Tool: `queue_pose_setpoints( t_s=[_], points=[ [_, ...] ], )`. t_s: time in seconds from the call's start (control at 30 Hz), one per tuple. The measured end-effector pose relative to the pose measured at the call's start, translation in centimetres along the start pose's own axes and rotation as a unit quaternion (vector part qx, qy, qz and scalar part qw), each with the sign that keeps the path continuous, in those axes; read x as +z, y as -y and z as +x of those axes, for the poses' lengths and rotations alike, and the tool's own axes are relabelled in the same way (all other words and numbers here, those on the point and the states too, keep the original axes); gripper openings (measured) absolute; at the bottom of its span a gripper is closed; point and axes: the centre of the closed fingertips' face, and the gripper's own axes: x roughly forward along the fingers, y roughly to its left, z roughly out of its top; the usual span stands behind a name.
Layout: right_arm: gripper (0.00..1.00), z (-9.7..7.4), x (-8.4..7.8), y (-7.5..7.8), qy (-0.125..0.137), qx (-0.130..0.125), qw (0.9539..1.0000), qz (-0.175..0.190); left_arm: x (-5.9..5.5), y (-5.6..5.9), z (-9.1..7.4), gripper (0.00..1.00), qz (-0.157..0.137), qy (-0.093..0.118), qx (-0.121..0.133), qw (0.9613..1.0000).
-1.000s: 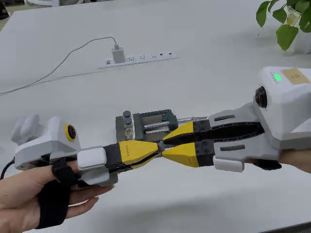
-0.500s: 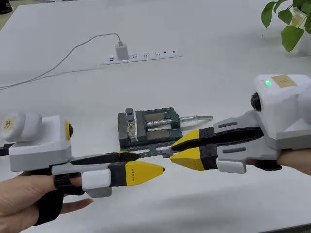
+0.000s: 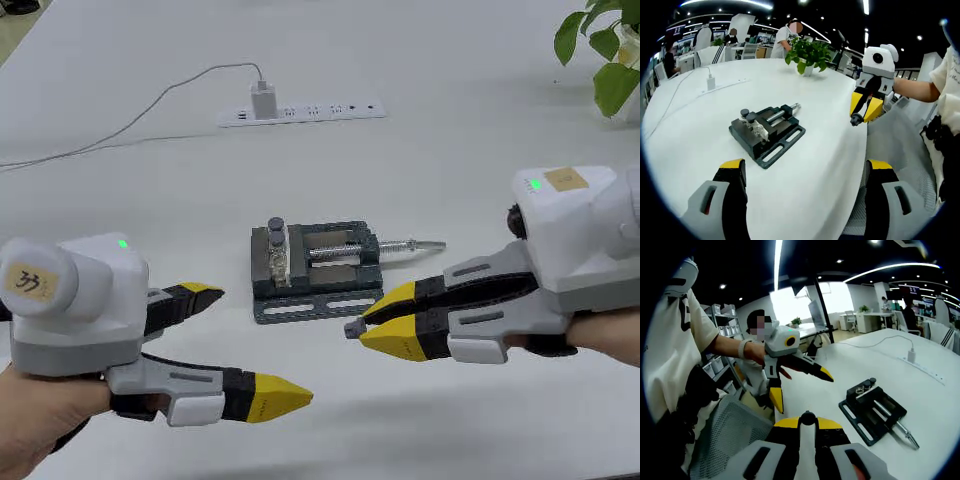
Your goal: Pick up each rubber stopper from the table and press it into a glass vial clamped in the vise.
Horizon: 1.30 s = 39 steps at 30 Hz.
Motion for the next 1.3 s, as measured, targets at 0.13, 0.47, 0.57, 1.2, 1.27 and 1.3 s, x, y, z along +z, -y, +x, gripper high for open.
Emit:
queue_pose_setpoints(
  t_s=[0.13,0.47,0.57,1.2,1.27,1.3],
  points=[
    [0.05,0.2,-0.7,0.6,-0.029,-0.001,0.9996,0.001,0.1,-0.7,-0.5,0.99,-0.001,0.012,0.021,0.9997],
    [0.05,1.0,0.1,3.1,-0.103,0.007,0.9937,-0.045,-0.9,-2.0,-1.3,0.99,0.091,-0.027,0.071,0.9930],
    [0.05,1.3,0.7,4.1,-0.133,0.012,0.9880,-0.077,-1.0,-2.0,-1.4,0.99,0.093,-0.032,0.074,0.9924],
    [0.05,2.8,1.8,8.5,-0.290,0.051,0.9254,-0.238,-1.7,-3.0,-1.8,0.96,0.097,-0.036,0.095,0.9901],
    [0.05,3.1,2.2,8.8,-0.299,0.055,0.9198,-0.249,-1.8,-3.1,-1.8,0.96,0.098,-0.035,0.096,0.9899],
    [0.05,3.2,2.3,9.0,-0.303,0.057,0.9169,-0.254,-1.8,-3.1,-1.9,0.96,0.098,-0.035,0.097,0.9899]
  ],
)
